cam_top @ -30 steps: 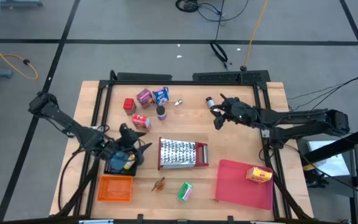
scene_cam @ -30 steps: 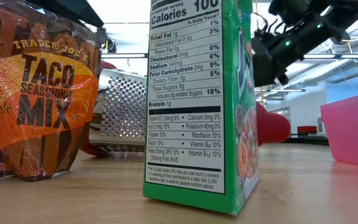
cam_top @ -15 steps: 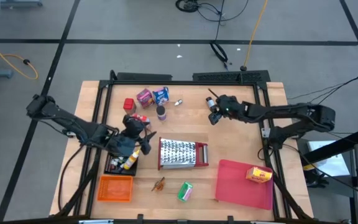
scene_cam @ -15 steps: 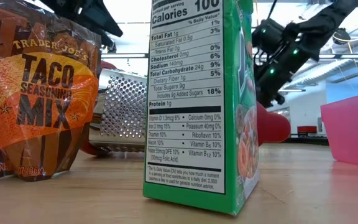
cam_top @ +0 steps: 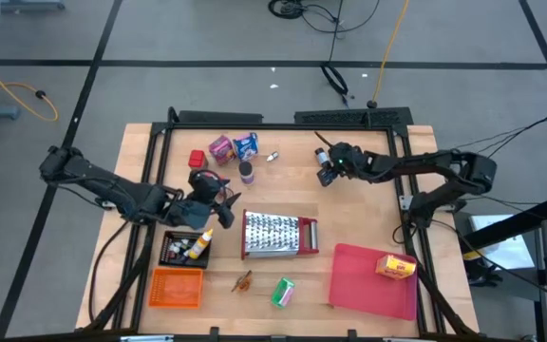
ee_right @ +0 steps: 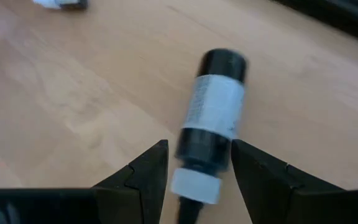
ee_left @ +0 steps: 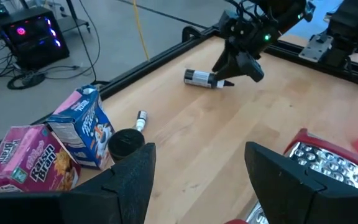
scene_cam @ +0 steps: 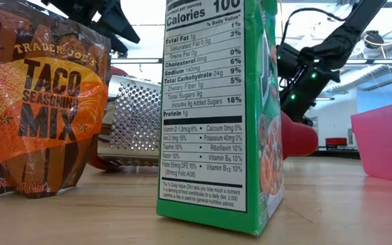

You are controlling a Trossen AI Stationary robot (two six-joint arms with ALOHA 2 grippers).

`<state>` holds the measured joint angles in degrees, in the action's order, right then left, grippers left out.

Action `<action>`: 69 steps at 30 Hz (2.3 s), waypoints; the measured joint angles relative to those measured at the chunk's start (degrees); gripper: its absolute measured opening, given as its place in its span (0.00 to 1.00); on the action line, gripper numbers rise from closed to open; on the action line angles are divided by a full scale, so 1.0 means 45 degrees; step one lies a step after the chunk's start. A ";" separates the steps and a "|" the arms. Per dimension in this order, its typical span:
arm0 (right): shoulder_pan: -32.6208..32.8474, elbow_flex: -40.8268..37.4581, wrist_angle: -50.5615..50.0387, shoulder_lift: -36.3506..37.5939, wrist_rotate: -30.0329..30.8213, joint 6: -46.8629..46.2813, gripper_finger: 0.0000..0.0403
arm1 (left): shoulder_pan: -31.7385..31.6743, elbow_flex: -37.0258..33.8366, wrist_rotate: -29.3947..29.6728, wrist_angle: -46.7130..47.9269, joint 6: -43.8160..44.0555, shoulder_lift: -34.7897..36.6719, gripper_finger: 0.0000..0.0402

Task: Pick & Place Kitchen Items
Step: Put the large black food coloring bottle into the black bin

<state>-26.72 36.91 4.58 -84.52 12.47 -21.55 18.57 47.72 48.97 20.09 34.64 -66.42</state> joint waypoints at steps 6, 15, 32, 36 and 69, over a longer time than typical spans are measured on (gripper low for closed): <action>-0.0094 0.0011 0.1022 -0.0936 -0.0400 0.0027 0.42 | -0.0085 0.0000 -0.0005 -0.0114 -0.0002 0.0000 0.62; -0.0375 0.0015 0.1002 -0.1886 -0.0076 0.0322 0.40 | -0.0087 0.0000 -0.0131 -0.0159 -0.0004 0.0002 0.62; 0.0321 -0.0029 -0.0053 -0.0316 -0.0283 0.0677 0.27 | -0.0087 0.0000 -0.0220 -0.0158 -0.0013 0.0000 0.62; 0.0993 -0.0029 -0.0113 0.0771 -0.0220 0.0706 0.27 | -0.0087 0.0000 -0.0238 -0.0165 -0.0630 0.0001 0.62; 0.7690 -0.0010 0.4341 0.5324 -0.1719 0.2619 0.27 | -0.0645 -0.0010 -0.5200 -1.1486 -0.7425 -0.2873 0.62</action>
<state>7.88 36.86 24.12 -60.56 4.74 -9.76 15.67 47.68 25.57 -31.60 1.23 -79.35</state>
